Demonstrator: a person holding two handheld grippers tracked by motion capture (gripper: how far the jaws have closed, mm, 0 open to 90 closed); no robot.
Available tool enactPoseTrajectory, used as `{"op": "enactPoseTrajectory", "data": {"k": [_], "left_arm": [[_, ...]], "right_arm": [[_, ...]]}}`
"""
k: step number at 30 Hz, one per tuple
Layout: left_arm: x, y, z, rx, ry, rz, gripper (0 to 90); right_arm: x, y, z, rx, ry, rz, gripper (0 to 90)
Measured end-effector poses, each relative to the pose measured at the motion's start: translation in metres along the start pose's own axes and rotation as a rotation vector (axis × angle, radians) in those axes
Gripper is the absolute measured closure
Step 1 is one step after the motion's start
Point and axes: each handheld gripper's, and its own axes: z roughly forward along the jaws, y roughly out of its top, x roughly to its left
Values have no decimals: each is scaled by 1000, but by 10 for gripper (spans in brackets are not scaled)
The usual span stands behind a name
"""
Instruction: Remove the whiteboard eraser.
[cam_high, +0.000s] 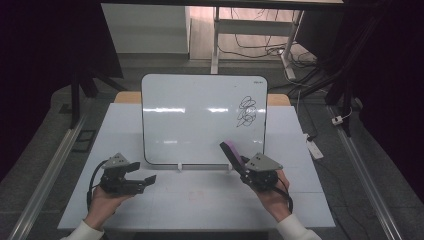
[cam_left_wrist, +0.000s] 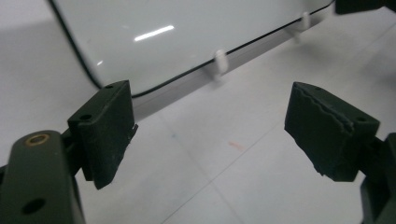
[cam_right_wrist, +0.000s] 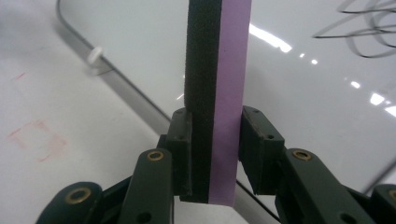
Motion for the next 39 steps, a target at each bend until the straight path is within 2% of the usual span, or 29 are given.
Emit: {"op": "enactPoseTrajectory", "data": {"k": [8,17,20,21,23,24,33,36,39], "left_arm": [[-14,17,6,19,-50,41,180],[-21,29,10,31,-84,48,189],[-23,34,11,35,-97,53,194],[-24,36,12,37,-102,53,194],[-26,40,14,44,-111,54,195],[-27,43,15,45,-119,54,195],[-39,63,28,64,-183,87,206],[-44,71,36,80,-215,94,208],[-48,74,41,89,-227,92,208]], "right_arm": [[13,1,6,-2,59,-59,666],[21,2,7,-13,83,-99,666],[24,3,7,-17,91,-121,666],[27,3,8,-17,96,-145,666],[28,3,9,-19,103,-152,666],[30,3,10,-16,108,-168,666],[37,2,13,-15,132,-195,666],[42,2,15,-15,142,-224,666],[45,2,16,-11,141,-248,666]]}}
